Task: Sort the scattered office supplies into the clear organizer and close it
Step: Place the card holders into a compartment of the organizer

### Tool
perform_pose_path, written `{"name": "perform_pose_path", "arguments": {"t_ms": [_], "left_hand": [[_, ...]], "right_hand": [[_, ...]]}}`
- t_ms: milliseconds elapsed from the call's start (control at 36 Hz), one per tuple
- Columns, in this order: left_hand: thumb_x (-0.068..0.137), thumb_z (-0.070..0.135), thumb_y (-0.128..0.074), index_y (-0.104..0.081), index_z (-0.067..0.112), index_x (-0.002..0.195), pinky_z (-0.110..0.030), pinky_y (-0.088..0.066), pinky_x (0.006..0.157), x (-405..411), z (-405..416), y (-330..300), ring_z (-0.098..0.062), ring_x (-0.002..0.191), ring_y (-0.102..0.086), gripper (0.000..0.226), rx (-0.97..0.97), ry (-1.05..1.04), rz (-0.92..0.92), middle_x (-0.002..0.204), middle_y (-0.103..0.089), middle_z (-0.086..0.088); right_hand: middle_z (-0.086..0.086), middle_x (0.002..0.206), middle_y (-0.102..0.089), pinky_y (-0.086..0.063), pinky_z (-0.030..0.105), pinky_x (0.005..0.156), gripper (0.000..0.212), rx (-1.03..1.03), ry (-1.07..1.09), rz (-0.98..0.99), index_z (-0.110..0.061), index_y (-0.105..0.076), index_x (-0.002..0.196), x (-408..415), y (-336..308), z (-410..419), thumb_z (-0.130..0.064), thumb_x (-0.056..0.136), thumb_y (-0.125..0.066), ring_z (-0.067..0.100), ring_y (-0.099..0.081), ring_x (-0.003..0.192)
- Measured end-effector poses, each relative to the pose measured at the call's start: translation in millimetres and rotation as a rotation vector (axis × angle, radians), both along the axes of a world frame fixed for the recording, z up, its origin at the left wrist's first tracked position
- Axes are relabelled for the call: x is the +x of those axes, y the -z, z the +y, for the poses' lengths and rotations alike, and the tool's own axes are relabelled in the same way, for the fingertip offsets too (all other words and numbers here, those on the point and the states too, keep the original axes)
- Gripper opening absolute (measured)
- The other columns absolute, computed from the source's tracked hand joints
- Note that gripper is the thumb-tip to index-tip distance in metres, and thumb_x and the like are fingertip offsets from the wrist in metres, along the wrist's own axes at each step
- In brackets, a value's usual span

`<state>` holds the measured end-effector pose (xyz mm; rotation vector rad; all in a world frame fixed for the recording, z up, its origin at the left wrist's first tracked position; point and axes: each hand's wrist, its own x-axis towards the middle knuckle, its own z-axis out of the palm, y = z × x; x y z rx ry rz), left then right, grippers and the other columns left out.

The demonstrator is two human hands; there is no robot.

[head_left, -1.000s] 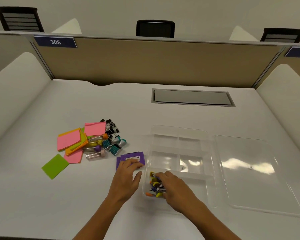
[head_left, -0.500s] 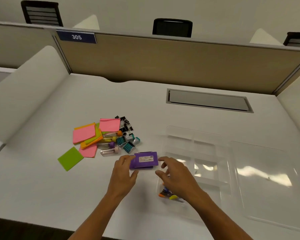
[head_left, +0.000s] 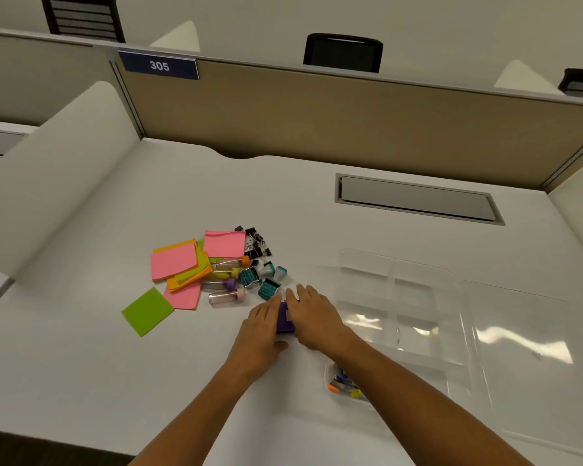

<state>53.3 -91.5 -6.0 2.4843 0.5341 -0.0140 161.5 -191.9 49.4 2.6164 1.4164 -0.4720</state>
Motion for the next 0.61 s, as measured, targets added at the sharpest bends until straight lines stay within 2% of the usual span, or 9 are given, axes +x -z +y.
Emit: {"name": "perform_pose_path", "arguments": {"t_ms": [111,250,361,500,556,611], "left_hand": [[0.082,0.025,-0.076,-0.017,0.019,0.153,-0.030,-0.033,0.112,2,0,1,-0.019,0.139,-0.035,0.092,-0.066,-0.017,0.004,0.154,-0.034,-0.003],[0.083,0.020,-0.075,-0.020,0.020,0.152,-0.031,-0.039,0.110,3,2,2,-0.020,0.137,-0.035,0.089,-0.078,-0.013,0.002,0.152,-0.033,-0.004],[0.079,0.026,-0.078,-0.022,0.021,0.152,-0.032,-0.038,0.108,3,6,3,-0.021,0.133,-0.037,0.091,-0.063,-0.028,-0.019,0.147,-0.038,-0.004],[0.077,0.042,-0.078,-0.022,0.024,0.149,-0.031,-0.043,0.104,3,10,5,-0.015,0.124,-0.042,0.093,-0.058,-0.016,0.018,0.141,-0.047,0.000],[0.075,0.044,-0.078,-0.022,0.023,0.149,-0.032,-0.045,0.101,2,12,5,-0.016,0.126,-0.039,0.096,-0.034,-0.014,0.052,0.141,-0.044,-0.002],[0.076,0.047,-0.075,-0.026,0.026,0.148,-0.030,-0.045,0.098,-1,12,7,-0.016,0.126,-0.037,0.089,0.014,0.016,0.088,0.141,-0.041,-0.002]], "right_hand": [[0.017,0.134,-0.053,-0.047,0.041,0.094,0.076,0.003,0.019,-0.004,-0.008,-0.031,0.147,0,1,1,-0.026,0.086,-0.073,0.033,-0.052,0.119],[0.015,0.127,-0.056,-0.048,0.038,0.089,0.058,0.012,0.025,0.021,-0.011,-0.044,0.134,2,-2,0,-0.029,0.087,-0.072,0.030,-0.055,0.112],[0.012,0.135,-0.051,-0.049,0.037,0.092,0.067,0.070,0.070,0.088,-0.014,-0.039,0.141,6,-5,-7,-0.033,0.086,-0.073,0.028,-0.051,0.120],[0.009,0.140,-0.047,-0.051,0.038,0.096,0.082,0.336,0.177,0.293,-0.018,-0.029,0.150,13,-18,-14,-0.032,0.083,-0.075,0.025,-0.048,0.123],[0.006,0.141,-0.046,-0.052,0.033,0.094,0.086,0.467,0.236,0.377,-0.024,-0.024,0.153,17,-24,-18,-0.031,0.084,-0.075,0.021,-0.049,0.124],[-0.002,0.137,-0.048,-0.053,0.021,0.084,0.091,0.614,0.323,0.523,-0.034,-0.021,0.154,21,-33,-25,-0.033,0.083,-0.077,0.014,-0.052,0.118]]}}
